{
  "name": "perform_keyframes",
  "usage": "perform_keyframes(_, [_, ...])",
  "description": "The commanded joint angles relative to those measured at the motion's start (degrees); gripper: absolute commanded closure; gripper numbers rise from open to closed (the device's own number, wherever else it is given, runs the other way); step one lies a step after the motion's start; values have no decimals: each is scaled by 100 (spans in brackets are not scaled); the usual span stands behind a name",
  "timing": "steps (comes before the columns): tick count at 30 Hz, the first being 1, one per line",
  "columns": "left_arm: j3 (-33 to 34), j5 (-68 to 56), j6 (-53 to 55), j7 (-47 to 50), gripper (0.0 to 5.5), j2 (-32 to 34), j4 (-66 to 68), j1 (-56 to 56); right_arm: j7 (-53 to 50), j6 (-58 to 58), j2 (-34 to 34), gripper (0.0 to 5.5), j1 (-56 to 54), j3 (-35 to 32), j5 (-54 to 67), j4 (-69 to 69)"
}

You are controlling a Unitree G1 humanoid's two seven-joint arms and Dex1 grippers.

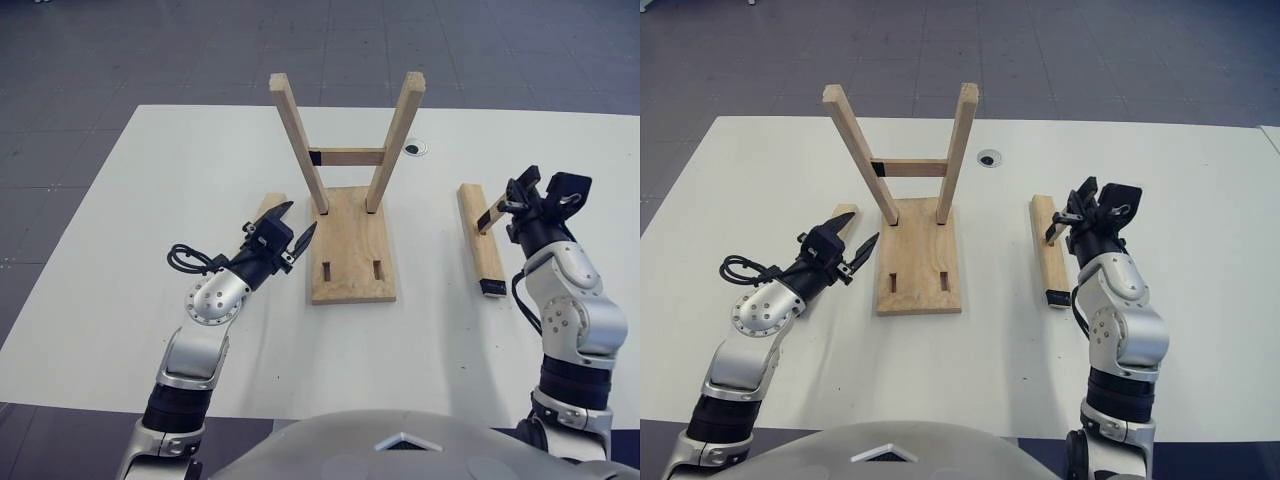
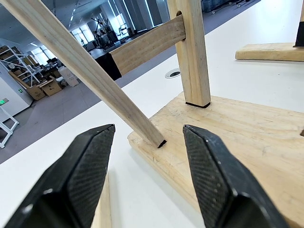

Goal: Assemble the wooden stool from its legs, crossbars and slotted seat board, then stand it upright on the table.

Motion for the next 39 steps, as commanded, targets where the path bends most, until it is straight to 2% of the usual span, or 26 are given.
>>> perform_keyframes(1, [-13,42,55,-22,285,27,-69,44,97,-139,12,508,127,46,-184,184])
perform_keyframes(10, [-20,39,94,-11,285,12,-128,68,17,-198,40,508,-18,-325,-114,172])
perform_keyframes(16, [-30,41,127,-7,285,5,-171,121,166,-139,4,508,65,-177,-222,364])
perform_keyframes(24, [-49,43,163,-10,285,-3,-206,164,928,526,-778,508,-186,226,-394,1066])
perform_keyframes(28, [-17,36,183,-4,285,4,-198,135,1358,978,-1148,508,176,346,-278,915])
perform_keyframes(33, [29,42,197,70,285,-24,-239,207,1370,1296,-1121,508,681,6,-79,804])
perform_keyframes(36, [-24,58,201,103,285,-63,-234,200,1500,775,-965,508,829,209,-239,1545])
perform_keyframes(39, [29,38,212,87,285,-38,-207,133,1642,-563,-827,508,1346,316,-574,1924])
